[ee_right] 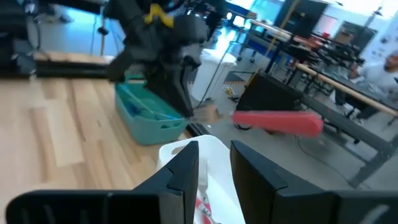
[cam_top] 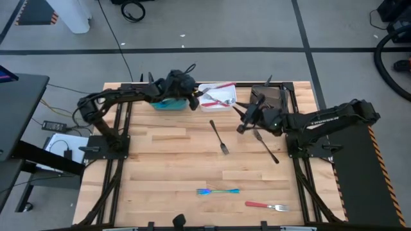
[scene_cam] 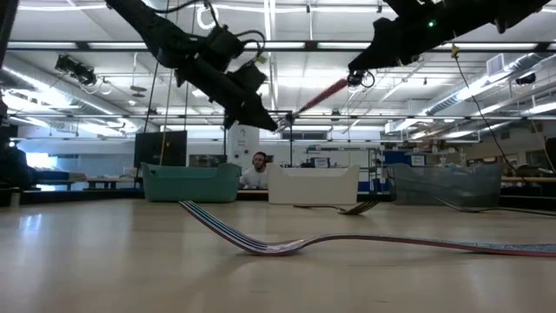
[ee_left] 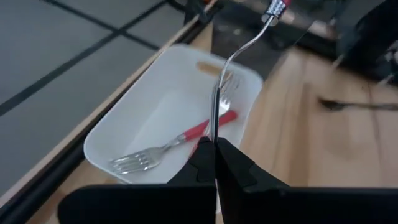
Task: Sort silverware by color (type)
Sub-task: Put the red fork into the white bin, then put the black fork into the black bin
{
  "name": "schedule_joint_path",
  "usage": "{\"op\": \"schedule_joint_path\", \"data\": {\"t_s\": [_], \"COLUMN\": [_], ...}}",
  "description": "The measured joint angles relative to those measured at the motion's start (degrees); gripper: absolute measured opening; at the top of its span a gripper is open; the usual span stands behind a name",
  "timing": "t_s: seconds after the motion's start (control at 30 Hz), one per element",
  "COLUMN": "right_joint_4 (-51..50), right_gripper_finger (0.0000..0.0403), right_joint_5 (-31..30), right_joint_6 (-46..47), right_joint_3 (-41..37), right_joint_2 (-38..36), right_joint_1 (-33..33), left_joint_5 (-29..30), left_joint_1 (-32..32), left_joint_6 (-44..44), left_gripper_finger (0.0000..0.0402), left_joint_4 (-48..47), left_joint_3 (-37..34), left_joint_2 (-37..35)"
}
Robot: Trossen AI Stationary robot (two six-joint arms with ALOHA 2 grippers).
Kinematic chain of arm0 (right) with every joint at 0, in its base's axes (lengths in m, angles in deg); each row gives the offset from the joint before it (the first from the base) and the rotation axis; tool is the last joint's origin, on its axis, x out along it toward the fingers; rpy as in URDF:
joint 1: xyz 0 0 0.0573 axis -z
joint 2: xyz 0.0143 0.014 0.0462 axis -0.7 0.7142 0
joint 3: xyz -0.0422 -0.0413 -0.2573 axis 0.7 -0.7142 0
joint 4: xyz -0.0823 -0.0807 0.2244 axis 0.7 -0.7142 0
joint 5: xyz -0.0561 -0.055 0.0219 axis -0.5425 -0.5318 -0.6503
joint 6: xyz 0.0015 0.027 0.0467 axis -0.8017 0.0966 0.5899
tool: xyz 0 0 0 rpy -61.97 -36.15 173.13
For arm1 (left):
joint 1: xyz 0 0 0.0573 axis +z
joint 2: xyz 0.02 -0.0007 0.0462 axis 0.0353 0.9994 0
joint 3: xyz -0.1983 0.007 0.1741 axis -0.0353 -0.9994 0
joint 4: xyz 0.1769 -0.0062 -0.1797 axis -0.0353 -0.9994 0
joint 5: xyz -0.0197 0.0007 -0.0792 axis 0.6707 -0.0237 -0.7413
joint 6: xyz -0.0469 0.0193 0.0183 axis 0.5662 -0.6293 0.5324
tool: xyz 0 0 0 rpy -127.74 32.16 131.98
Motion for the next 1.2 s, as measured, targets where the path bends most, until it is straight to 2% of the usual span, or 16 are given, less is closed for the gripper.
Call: {"op": "schedule_joint_path", "data": {"t_s": [0.23,0.53,1.0,1.2], "right_joint_4": [0.11,-0.12,-0.7,-1.07], "right_gripper_finger": [0.0101,0.0101,0.0101,0.0101], "right_joint_5": [0.18,0.17,0.15,0.15], "right_joint_6": [2.21,-0.79,-2.42,-0.45], "right_joint_3": [0.0,0.0,0.0,0.0], "right_joint_2": [0.0,0.0,0.0,0.0], "right_joint_1": [1.85,2.84,3.33,3.14], "left_joint_5": [-1.35,-3.67,-3.59,-4.95], "left_joint_1": [2.41,2.36,1.98,1.2], "left_joint_6": [-3.3,-6.01,-8.94,-10.99], "left_gripper_finger": [0.0,0.0012,0.0061,0.0063], "left_joint_4": [-9.59,-11.75,-13.46,-21.73], "left_joint_3": [8.79,13.87,14.57,17.51], "left_joint_2": [7.61,14.78,14.28,10.18]}}
